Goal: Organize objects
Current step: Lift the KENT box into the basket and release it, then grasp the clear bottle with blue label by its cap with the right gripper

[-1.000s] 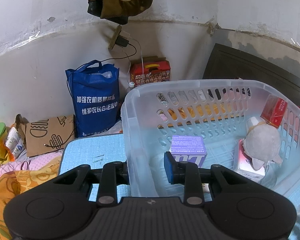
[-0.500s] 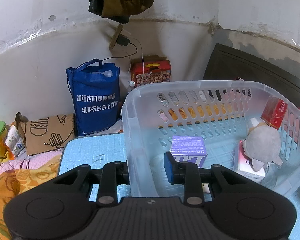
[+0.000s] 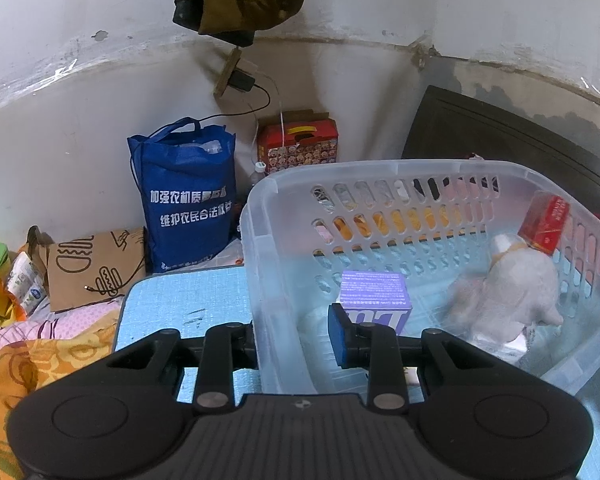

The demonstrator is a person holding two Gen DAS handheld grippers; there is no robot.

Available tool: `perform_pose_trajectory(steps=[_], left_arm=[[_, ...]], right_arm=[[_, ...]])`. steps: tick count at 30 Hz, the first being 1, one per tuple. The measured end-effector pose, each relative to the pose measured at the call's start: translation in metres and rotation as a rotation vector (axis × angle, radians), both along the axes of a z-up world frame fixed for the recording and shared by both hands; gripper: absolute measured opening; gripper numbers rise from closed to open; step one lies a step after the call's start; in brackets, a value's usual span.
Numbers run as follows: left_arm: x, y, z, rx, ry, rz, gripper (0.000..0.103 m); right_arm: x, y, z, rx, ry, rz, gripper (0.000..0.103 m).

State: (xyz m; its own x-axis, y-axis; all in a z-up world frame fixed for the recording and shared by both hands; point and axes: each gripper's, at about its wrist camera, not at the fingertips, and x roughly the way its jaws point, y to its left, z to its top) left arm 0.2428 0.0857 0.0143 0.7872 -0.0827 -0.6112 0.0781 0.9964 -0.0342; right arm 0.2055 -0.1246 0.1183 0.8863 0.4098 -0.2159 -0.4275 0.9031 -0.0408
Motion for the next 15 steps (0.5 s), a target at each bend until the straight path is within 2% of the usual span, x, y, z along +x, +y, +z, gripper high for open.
perform_pose_trajectory(steps=[4, 7, 10, 13, 14, 15], left_arm=[[0.0, 0.0, -0.001, -0.005, -0.003, -0.002, 0.034], [0.0, 0.0, -0.001, -0.006, -0.005, -0.003, 0.034], [0.0, 0.0, -0.001, -0.006, -0.005, -0.003, 0.034], [0.0, 0.0, -0.001, -0.006, -0.005, -0.004, 0.034], [0.0, 0.0, -0.001, -0.007, -0.005, -0.003, 0.034], [0.0, 0.0, -0.001, -0.007, -0.005, -0.003, 0.034]], right_arm=[[-0.029, -0.005, -0.01, 0.033, -0.013, 0.0, 0.103], [-0.043, -0.008, -0.029, 0.063, 0.021, 0.002, 0.103], [-0.045, -0.01, -0.049, 0.13, 0.107, 0.032, 0.103], [-0.049, -0.003, -0.072, 0.136, 0.195, 0.087, 0.103], [-0.051, 0.001, -0.079, 0.128, 0.218, 0.107, 0.101], [-0.052, 0.006, -0.086, 0.114, 0.244, 0.133, 0.092]])
